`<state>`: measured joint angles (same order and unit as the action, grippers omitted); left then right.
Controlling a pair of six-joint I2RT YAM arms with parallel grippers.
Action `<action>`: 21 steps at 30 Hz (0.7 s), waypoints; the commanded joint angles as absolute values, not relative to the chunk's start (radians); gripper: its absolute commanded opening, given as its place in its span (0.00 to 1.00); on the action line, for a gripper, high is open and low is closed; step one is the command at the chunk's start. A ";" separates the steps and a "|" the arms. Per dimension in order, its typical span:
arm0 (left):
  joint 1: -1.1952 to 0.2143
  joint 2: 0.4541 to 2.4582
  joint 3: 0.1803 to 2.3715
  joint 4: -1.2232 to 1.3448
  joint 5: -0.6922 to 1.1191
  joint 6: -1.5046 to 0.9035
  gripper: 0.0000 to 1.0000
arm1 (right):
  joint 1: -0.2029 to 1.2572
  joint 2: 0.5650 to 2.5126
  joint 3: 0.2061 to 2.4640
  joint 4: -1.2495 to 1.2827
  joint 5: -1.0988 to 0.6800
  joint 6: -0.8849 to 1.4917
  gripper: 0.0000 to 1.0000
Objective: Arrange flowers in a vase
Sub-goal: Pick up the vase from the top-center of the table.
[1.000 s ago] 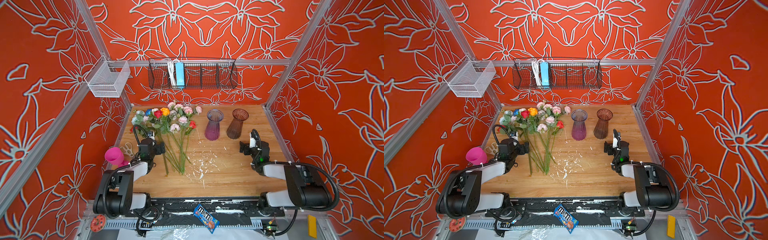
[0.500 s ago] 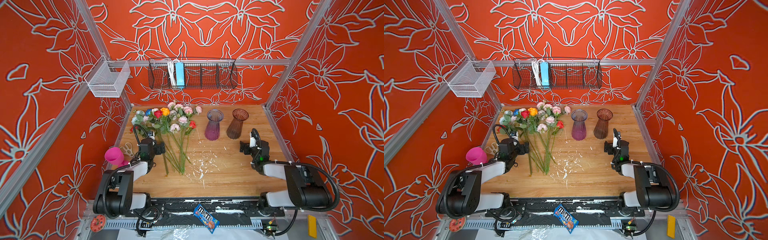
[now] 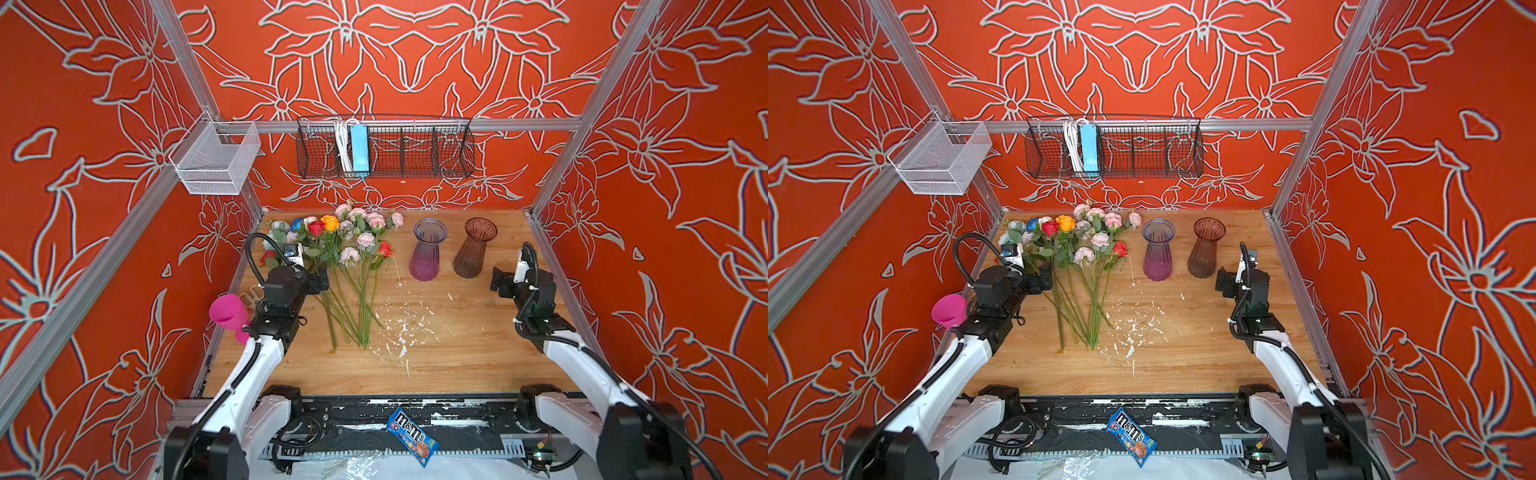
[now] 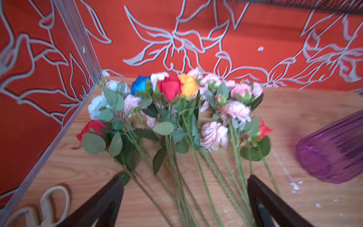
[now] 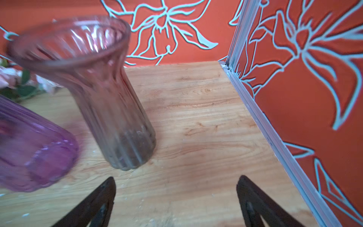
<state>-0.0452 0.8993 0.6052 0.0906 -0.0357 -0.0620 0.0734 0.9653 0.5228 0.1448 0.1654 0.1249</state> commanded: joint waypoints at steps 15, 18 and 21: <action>-0.052 0.480 0.681 -0.237 0.005 -0.683 0.97 | 0.071 0.706 0.740 -0.314 -0.027 0.624 0.71; -0.052 0.472 0.702 -0.298 -0.002 -0.662 0.99 | 0.074 0.789 0.851 -0.433 -0.087 0.585 0.47; -0.052 0.539 0.755 -0.391 0.017 -0.641 0.98 | 0.079 0.860 0.946 -0.535 -0.142 0.567 0.41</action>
